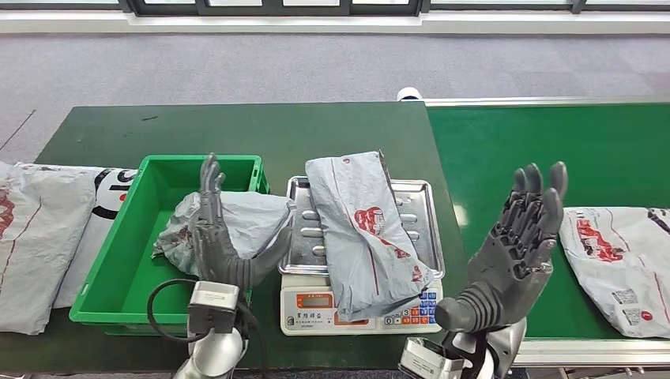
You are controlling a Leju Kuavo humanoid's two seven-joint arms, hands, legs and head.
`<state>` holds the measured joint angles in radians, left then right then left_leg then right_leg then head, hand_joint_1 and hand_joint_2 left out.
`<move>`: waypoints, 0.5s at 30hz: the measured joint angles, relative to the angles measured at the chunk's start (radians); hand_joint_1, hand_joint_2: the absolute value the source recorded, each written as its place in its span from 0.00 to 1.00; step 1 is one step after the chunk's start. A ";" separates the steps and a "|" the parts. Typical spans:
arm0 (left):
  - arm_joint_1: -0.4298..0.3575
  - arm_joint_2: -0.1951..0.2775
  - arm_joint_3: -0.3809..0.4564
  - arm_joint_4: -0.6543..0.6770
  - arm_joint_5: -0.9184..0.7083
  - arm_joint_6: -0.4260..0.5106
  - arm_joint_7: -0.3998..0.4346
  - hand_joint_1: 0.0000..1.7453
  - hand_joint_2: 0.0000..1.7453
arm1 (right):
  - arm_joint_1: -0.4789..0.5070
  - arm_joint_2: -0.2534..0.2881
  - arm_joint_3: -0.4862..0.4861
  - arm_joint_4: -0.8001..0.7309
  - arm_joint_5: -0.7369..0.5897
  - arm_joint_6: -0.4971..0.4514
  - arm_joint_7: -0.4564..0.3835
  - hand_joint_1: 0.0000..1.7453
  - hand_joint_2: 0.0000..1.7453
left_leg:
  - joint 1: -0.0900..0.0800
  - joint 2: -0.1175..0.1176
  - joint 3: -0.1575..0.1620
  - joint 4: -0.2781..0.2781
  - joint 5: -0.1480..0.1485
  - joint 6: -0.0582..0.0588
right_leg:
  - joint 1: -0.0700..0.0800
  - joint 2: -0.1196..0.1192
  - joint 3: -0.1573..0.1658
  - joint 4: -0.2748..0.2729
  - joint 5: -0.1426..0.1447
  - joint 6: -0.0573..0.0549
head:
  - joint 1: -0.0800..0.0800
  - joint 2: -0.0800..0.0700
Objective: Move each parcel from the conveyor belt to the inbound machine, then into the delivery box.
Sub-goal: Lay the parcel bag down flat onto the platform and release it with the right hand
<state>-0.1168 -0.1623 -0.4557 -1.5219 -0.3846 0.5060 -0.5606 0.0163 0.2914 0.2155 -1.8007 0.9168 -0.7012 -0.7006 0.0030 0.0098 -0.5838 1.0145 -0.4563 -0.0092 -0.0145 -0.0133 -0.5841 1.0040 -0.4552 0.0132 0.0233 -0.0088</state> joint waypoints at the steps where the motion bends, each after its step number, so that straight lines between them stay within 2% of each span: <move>1: -0.011 -0.002 -0.009 0.021 -0.017 -0.018 0.017 0.00 1.00 | 0.001 0.000 0.000 -0.014 -0.002 0.000 0.000 0.00 1.00 | 0.000 0.000 0.000 0.000 0.000 0.000 | 0.000 0.000 0.000 0.000 0.000 0.000 | 0.000 0.000; 10: -0.061 -0.020 -0.047 0.136 -0.078 -0.086 0.070 0.00 1.00 | 0.009 0.000 0.002 -0.091 -0.010 0.000 -0.001 0.00 1.00 | 0.000 0.000 0.000 0.000 0.000 0.000 | 0.000 0.000 0.000 0.000 0.001 0.000 | 0.000 0.000; 15: -0.101 -0.025 -0.082 0.210 -0.237 -0.214 0.192 0.00 1.00 | 0.010 0.000 0.007 -0.104 -0.023 0.001 -0.001 0.00 1.00 | 0.000 0.000 0.000 0.000 0.000 0.000 | 0.000 0.000 0.000 0.000 0.000 0.000 | 0.000 0.000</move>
<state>-0.2173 -0.1878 -0.5381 -1.3118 -0.6219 0.2917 -0.3684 0.0266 0.2914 0.2226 -1.9042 0.8941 -0.7003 -0.7019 0.0031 0.0100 -0.5840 1.0145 -0.4561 -0.0092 -0.0144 -0.0134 -0.5842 1.0040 -0.4547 0.0128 0.0233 -0.0088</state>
